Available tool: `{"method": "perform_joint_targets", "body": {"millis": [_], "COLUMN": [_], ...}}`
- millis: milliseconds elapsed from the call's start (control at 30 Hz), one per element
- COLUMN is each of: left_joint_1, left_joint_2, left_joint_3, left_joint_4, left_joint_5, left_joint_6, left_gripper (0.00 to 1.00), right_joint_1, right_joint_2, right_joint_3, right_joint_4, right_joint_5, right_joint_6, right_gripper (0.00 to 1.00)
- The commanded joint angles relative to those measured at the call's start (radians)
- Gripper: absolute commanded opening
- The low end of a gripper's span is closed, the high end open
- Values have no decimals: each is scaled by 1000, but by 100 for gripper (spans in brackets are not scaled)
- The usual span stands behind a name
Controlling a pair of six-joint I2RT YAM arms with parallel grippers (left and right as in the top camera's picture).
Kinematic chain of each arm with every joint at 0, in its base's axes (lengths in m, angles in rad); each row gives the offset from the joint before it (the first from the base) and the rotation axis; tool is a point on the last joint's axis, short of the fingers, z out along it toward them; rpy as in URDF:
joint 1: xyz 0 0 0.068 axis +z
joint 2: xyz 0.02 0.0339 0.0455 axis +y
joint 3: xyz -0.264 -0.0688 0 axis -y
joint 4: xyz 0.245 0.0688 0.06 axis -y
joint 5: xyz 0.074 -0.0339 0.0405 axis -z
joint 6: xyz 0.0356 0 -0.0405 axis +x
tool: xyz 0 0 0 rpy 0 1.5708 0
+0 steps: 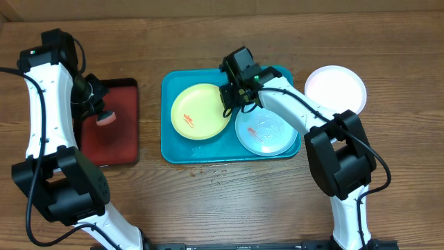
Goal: Clean dirty plates on tray and stack at the side
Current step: 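Reach the right gripper to the yellow plate rim and grip it, then pull the yellow plate toward the tray center with the right gripper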
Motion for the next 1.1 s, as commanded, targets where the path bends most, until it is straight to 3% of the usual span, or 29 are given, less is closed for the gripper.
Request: {"method": "perform_joint_targets", "body": {"millis": [0, 633, 700, 800, 833, 900, 933, 1067], "left_joint_1": [-18, -16, -15, -8, -3, 10, 16, 42], "left_joint_2": [-15, 119, 148, 187, 202, 228, 240, 271], "left_joint_3": [-1, -1, -1, -1, -1, -1, -1, -1], "left_joint_4": [6, 84, 96, 110, 112, 112, 109, 106], "left_joint_5": [5, -40, -41, -45, -50, -53, -53, -52], "left_joint_6": [-2, -2, -1, -2, -1, -1, -1, -2], "left_gripper": [4, 4, 4, 5, 7, 15, 20, 28], "right_joint_1": [13, 108, 108, 108, 108, 108, 108, 108], "right_joint_2": [-2, 0, 0, 0, 0, 0, 0, 0], "right_joint_3": [-4, -106, -106, -106, -106, -106, -106, -106], "right_joint_4": [-11, 106, 109, 108, 108, 108, 108, 111], "right_joint_5": [-8, 115, 114, 103, 92, 75, 70, 71], "right_joint_6": [91, 132, 132, 132, 132, 132, 132, 132], "right_gripper": [4, 5, 30, 27, 36, 71, 80, 73]}}
